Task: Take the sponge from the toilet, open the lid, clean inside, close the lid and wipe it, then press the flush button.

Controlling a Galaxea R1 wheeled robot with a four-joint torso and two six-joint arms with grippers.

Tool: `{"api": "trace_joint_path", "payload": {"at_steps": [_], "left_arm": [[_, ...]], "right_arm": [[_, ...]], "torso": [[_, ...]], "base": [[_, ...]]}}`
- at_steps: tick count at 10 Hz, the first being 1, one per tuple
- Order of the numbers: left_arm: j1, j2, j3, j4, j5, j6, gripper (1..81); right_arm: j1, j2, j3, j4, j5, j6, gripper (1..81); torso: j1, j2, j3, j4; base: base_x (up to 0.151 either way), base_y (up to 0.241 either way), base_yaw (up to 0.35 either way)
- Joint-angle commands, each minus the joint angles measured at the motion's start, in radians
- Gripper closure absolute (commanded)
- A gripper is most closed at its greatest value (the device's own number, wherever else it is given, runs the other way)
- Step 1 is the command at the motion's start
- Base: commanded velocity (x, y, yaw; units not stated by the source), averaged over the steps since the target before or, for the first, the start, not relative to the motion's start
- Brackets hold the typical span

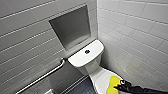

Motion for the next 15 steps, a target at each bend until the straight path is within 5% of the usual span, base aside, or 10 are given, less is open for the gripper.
{"api": "trace_joint_path", "payload": {"at_steps": [1,6,10,12,15], "left_arm": [[0.003,-0.019,0.001,-0.007,0.092,0.0,1.0],[0.006,-0.013,0.001,-0.01,0.092,0.0,1.0],[0.018,-0.017,0.001,-0.013,0.092,0.0,1.0],[0.025,-0.019,0.001,-0.015,0.092,0.0,1.0],[0.034,-0.019,0.001,-0.013,0.092,0.0,1.0]], "right_arm": [[0.2,0.147,-0.223,0.095,-0.13,0.013,81.1],[0.261,0.165,-0.279,0.101,-0.12,0.019,81.1],[0.249,0.311,-0.586,0.133,-0.098,0.092,81.1],[0.226,0.385,-0.695,0.133,-0.006,0.216,81.1],[0.193,0.368,-0.708,0.095,-0.067,0.22,81.1]], "torso": [[0.0,0.0,0.0,0.0],[0.001,0.001,0.004,0.0],[0.001,0.001,0.004,0.0],[0.001,0.001,0.004,0.0],[0.001,0.001,0.004,0.0]], "base": [[0.0,0.0,0.0],[0.0,0.0,0.0],[0.0,0.0,0.0],[0.0,0.0,0.0],[0.0,0.0,0.0]]}}
